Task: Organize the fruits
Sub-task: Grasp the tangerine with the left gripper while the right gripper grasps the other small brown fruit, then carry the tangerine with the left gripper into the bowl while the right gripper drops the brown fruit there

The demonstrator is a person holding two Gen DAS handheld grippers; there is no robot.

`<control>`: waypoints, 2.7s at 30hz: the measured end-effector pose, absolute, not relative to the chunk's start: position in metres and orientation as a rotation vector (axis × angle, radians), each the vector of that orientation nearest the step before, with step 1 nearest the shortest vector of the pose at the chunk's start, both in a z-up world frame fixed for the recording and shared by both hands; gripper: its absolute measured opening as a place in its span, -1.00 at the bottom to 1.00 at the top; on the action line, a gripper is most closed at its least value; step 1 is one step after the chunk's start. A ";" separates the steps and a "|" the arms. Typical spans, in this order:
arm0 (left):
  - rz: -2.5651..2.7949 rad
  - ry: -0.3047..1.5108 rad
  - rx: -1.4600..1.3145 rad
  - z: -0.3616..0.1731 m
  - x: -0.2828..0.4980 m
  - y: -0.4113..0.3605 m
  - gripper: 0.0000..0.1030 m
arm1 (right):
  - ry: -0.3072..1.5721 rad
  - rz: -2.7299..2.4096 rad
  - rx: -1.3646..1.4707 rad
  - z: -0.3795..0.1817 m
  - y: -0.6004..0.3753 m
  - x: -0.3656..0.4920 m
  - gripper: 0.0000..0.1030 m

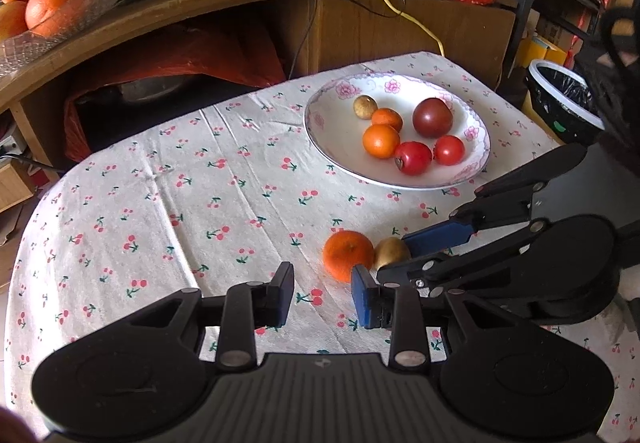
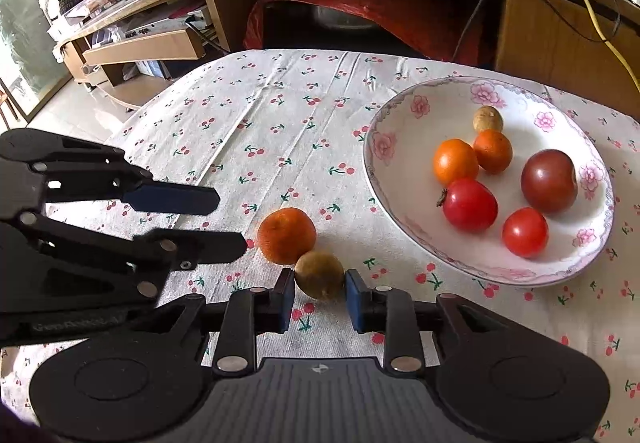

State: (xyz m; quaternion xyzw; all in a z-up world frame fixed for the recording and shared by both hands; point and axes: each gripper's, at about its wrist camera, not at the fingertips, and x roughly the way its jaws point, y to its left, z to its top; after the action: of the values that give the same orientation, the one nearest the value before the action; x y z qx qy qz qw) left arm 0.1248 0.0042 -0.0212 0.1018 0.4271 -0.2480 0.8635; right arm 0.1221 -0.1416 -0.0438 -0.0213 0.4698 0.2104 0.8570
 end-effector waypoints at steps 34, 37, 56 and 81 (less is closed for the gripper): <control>-0.529 0.899 0.269 -0.042 0.129 -0.044 -0.21 | 1.014 0.302 -0.016 -0.037 -0.206 0.100 -0.56; -0.563 0.904 0.280 -0.039 0.120 -0.050 -0.21 | 1.013 0.299 -0.023 -0.035 -0.208 0.096 -0.56; -0.632 0.933 0.368 -0.042 0.091 -0.072 -0.19 | 1.020 0.315 -0.046 -0.036 -0.209 0.081 -0.53; -0.591 0.979 0.303 -0.038 0.096 -0.065 -0.19 | 1.030 0.297 -0.051 -0.033 -0.201 0.084 -0.56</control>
State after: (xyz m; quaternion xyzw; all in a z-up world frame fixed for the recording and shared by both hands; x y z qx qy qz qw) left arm 0.0960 -0.0650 -0.0378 0.1429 0.4616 -0.2785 0.8300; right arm 0.0836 -0.2013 -0.0334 -0.0245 0.4906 0.1414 0.8595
